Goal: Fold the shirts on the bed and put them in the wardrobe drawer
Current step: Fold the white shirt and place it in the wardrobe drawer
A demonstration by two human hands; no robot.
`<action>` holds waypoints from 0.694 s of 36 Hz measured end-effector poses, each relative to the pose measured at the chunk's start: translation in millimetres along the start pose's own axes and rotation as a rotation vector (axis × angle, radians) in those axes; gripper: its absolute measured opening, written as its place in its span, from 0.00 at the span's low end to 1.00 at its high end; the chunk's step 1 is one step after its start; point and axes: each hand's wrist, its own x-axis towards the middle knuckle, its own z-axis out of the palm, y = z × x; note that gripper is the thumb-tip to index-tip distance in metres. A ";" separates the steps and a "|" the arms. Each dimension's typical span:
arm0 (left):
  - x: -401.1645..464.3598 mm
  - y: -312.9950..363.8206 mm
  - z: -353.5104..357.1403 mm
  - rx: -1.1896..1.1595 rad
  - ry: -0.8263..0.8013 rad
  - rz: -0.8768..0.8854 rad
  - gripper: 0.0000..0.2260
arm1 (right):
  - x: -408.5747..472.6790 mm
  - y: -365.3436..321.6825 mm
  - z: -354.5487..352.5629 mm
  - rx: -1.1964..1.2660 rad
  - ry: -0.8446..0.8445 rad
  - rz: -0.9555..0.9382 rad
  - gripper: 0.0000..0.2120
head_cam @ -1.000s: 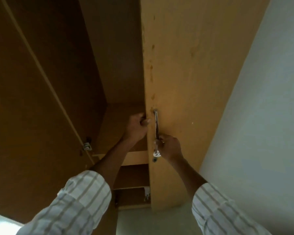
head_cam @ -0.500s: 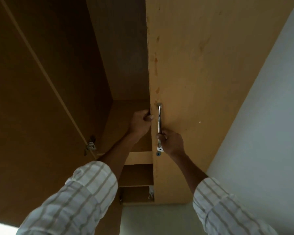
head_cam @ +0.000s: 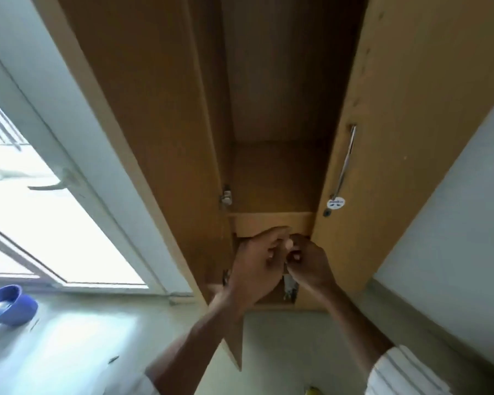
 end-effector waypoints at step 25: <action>-71.2 -81.6 -163.7 0.012 0.251 -0.056 0.05 | -91.9 -190.8 97.9 -0.093 0.323 -0.196 0.20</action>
